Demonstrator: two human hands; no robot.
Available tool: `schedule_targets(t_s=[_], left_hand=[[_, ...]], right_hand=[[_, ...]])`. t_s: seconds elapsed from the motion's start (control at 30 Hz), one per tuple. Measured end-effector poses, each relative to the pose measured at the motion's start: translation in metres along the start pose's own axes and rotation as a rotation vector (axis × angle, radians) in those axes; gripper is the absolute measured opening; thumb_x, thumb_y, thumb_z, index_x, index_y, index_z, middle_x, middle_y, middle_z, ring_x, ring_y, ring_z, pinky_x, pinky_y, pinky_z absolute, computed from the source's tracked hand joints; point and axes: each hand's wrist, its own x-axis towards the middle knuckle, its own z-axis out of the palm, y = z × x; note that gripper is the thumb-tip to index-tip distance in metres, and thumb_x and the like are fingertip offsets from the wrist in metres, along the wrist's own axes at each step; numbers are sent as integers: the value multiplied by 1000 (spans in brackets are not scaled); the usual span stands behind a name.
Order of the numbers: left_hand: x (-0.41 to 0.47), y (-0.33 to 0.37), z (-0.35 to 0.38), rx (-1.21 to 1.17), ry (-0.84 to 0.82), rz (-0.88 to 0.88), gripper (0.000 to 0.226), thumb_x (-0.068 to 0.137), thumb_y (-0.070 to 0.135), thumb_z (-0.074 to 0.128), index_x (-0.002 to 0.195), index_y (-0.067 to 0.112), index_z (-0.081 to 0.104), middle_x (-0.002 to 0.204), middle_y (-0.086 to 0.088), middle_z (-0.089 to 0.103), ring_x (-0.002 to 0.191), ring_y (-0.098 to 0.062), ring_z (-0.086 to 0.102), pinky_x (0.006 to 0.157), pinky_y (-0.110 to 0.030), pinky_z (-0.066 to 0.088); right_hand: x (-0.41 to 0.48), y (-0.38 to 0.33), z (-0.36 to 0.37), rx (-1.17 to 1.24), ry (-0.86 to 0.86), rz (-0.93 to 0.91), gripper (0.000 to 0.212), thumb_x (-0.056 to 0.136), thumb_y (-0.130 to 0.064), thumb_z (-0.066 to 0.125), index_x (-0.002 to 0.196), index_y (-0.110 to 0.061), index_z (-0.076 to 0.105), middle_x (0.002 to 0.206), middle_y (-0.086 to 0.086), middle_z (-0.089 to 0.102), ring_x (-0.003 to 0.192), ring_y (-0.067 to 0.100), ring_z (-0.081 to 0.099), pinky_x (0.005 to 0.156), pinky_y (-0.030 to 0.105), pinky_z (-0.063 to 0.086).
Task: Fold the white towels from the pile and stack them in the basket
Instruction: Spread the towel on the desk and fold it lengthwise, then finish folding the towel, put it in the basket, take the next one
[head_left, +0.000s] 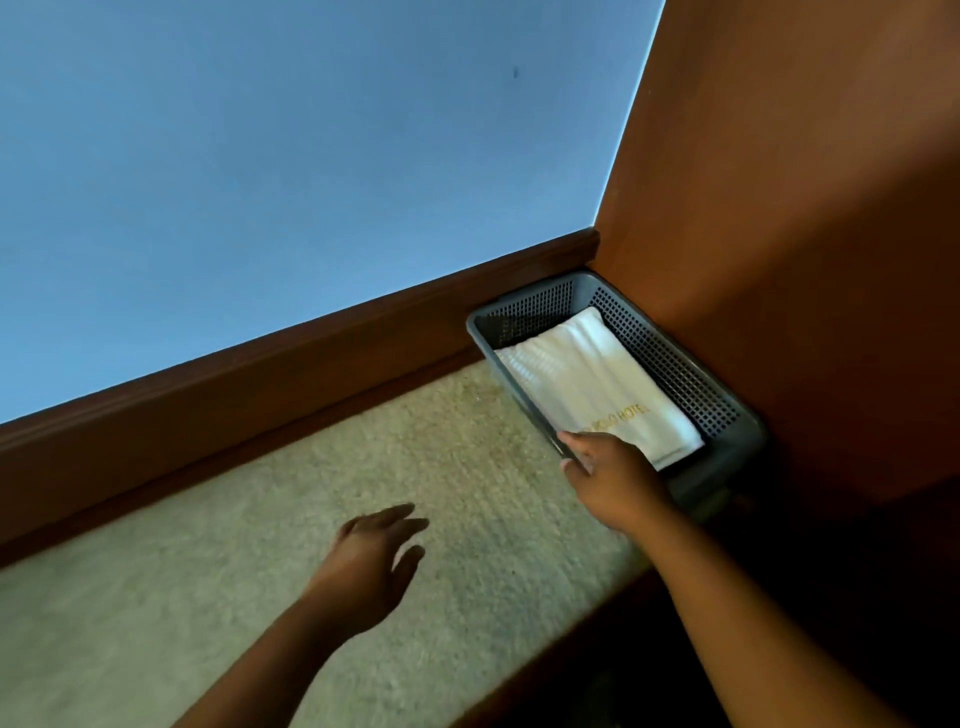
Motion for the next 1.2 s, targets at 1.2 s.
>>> schedule_targets(t_s=[1.2], left_hand=[[-581, -273, -91, -374, 523, -772, 21, 98, 38, 61, 115, 50, 60, 112, 26, 59, 91, 16, 58, 69, -6, 43]], right_hand=[[-284, -407, 329, -56, -473, -705, 38, 95, -32, 61, 132, -41, 60, 122, -19, 65, 95, -9, 63, 88, 19, 52]])
